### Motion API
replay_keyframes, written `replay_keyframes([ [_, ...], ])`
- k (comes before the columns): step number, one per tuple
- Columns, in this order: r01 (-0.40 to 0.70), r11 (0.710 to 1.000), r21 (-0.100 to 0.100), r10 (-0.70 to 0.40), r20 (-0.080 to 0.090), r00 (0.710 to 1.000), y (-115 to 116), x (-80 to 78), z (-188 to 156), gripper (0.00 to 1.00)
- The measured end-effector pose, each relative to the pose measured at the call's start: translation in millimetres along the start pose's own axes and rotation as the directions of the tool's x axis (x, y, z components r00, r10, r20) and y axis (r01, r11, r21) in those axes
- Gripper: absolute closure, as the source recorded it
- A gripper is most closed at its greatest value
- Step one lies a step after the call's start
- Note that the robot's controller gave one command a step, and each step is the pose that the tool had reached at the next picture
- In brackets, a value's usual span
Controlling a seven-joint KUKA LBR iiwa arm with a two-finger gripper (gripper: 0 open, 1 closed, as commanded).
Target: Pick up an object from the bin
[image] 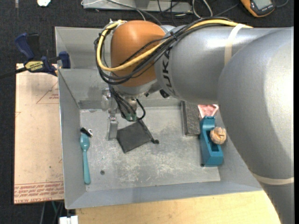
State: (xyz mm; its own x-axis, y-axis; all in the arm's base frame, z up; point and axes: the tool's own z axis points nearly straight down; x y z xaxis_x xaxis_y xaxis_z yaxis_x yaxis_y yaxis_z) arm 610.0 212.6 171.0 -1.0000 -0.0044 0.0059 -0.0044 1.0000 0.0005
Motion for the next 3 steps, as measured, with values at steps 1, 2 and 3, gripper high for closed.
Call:
replay_keyframes([
  [1,-0.003,1.000,-0.001,0.003,0.007,1.000,-1.2,-1.6,-5.2,0.00],
  [2,0.157,0.988,-0.001,-0.157,0.008,0.988,-55.7,-1.8,56.2,0.00],
  [3,0.181,0.983,-0.002,-0.181,0.010,0.983,-74.9,9.7,44.3,0.00],
])
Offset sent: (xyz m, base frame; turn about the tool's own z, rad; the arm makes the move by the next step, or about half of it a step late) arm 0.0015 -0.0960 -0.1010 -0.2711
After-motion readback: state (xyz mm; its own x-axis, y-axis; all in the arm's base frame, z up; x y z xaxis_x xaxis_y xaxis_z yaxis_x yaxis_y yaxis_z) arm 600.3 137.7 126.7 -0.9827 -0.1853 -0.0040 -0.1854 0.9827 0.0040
